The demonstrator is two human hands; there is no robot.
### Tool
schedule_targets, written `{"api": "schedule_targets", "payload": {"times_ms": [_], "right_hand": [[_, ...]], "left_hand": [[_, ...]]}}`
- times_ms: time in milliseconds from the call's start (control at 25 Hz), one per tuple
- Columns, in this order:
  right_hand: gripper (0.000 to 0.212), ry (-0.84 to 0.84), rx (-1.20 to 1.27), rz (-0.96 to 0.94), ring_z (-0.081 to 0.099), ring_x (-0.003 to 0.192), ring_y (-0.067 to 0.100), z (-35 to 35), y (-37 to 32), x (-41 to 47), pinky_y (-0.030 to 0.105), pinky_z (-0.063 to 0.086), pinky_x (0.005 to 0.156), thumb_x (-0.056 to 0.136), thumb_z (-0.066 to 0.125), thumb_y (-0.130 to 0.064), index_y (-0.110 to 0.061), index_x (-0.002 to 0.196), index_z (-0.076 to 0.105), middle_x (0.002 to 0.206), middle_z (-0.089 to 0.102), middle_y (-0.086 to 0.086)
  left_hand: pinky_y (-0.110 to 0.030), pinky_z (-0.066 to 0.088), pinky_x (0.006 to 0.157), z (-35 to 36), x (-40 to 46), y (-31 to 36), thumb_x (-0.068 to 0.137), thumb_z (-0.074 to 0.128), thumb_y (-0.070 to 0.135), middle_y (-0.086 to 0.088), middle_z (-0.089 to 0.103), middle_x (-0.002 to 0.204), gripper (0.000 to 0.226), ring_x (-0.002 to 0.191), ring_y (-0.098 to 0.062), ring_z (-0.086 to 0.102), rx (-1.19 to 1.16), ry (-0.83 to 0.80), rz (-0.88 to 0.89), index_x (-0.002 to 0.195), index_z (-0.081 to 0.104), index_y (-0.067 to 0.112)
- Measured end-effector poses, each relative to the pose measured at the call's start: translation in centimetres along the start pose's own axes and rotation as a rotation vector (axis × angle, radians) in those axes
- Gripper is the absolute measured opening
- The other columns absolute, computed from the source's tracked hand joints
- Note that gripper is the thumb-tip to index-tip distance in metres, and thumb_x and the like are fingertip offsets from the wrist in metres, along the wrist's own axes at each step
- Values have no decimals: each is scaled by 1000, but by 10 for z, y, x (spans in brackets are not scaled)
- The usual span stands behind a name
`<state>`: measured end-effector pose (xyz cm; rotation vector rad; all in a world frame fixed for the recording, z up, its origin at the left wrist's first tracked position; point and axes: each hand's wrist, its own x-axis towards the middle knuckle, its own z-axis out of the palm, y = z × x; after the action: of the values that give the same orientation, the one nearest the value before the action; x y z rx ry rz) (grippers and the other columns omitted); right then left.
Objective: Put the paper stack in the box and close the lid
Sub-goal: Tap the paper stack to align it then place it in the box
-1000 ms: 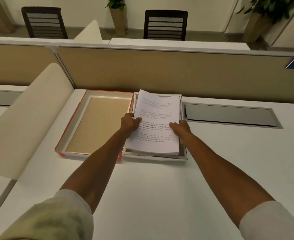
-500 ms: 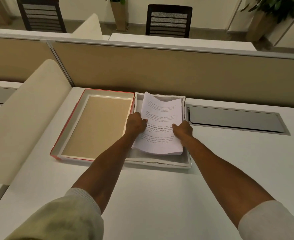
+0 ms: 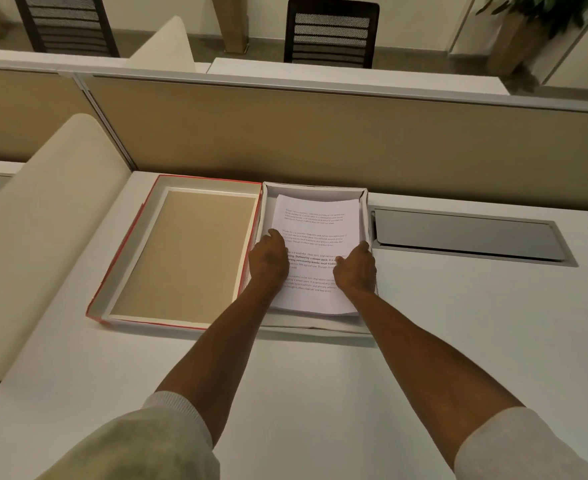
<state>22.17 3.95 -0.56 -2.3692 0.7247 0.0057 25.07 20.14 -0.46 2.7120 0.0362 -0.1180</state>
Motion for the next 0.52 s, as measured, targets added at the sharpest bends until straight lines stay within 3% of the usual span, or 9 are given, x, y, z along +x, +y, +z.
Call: {"api": "schedule_targets", "payload": {"times_ms": [80, 160, 240, 320, 440, 520], "right_hand": [[55, 12, -28, -39, 61, 115, 37, 4, 2, -5, 41, 54, 87, 93, 66, -17, -1, 137, 38, 132, 55, 22], [63, 5, -75, -87, 59, 120, 37, 6, 4, -8, 41, 55, 90, 94, 65, -20, -5, 144, 30, 140, 47, 21], [75, -14, -192, -167, 46, 137, 36, 7, 7, -8, 41, 50, 101, 96, 63, -28, -9, 154, 19, 157, 31, 18], [75, -21, -288, -260, 32, 147, 34, 8, 9, -9, 43, 41, 111, 97, 59, -35, -12, 155, 19, 163, 23, 14], [66, -78, -393, -335, 26, 149, 34, 12, 18, -17, 45, 32, 117, 97, 54, -43, -11, 151, 32, 162, 29, 13], [68, -145, -491, -357, 16, 153, 33, 18, 26, -22, 44, 21, 122, 100, 44, -49, -11, 154, 27, 165, 20, 12]], "left_hand": [[-48, 37, 114, 3, -3, 3, 105, 36, 47, -9, 30, 164, 62, 141, -33, 45, -7, -21, 22, 158, 20, 19], [-50, 36, 117, 10, -5, 4, 103, 29, 58, -4, 26, 165, 63, 145, -31, 39, -42, 0, 25, 156, 23, 26], [-44, 46, 110, 12, -11, -1, 103, 45, 45, -9, 41, 154, 49, 136, -30, 46, 22, -4, 80, 142, 43, 16], [-41, 51, 104, 15, -12, -1, 99, 56, 35, -12, 45, 147, 41, 130, -29, 48, 21, 10, 70, 132, 49, 11], [-44, 47, 107, 15, -17, 6, 100, 54, 26, -15, 36, 153, 44, 134, -34, 44, 11, -35, 24, 140, 43, 10], [-46, 40, 113, 18, -22, 8, 101, 52, 25, -14, 24, 161, 55, 144, -38, 33, -5, -63, -1, 150, 32, 11]]}}
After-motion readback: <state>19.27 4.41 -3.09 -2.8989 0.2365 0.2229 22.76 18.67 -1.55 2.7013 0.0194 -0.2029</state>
